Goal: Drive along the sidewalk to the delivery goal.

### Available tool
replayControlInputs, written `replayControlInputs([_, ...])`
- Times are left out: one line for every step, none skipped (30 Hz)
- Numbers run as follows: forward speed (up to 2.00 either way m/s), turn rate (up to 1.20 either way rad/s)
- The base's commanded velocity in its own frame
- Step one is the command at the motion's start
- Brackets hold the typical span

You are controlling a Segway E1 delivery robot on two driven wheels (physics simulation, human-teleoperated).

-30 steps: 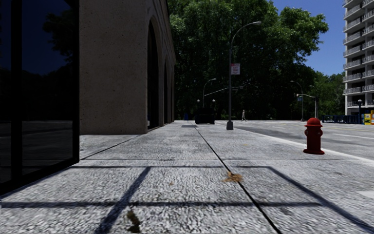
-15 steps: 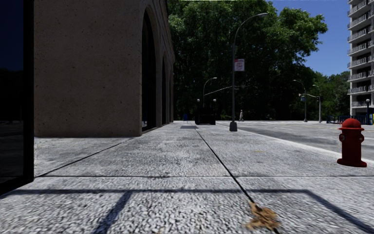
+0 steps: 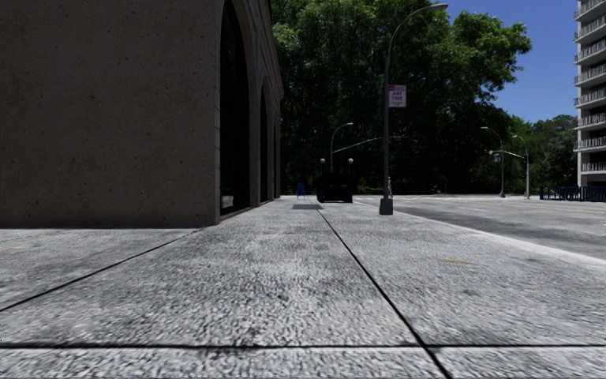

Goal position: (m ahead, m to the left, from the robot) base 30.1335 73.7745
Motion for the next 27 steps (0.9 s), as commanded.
replayControlInputs([1.93, 0.0])
replayControlInputs([1.93, 0.0])
replayControlInputs([1.93, 0.0])
replayControlInputs([1.93, 0.0])
replayControlInputs([1.93, 0.0])
replayControlInputs([1.93, 0.0])
replayControlInputs([1.93, 0.0])
replayControlInputs([1.93, 0.0])
replayControlInputs([1.93, 0.0])
replayControlInputs([1.93, 0.0])
replayControlInputs([1.93, 0.0])
replayControlInputs([1.93, 0.0])
replayControlInputs([1.93, 0.0])
replayControlInputs([1.93, 0.0])
replayControlInputs([1.93, 0.0])
replayControlInputs([1.93, 0.0])
replayControlInputs([1.93, 0.0])
replayControlInputs([1.93, 0.0])
replayControlInputs([1.93, 0.0])
replayControlInputs([1.93, 0.0])
replayControlInputs([1.93, 0.0])
replayControlInputs([1.93, 0.0])
replayControlInputs([1.93, 0.0])
replayControlInputs([1.93, 0.0])
replayControlInputs([1.93, 0.0])
replayControlInputs([1.93, 0.0])
replayControlInputs([1.93, 0.0])
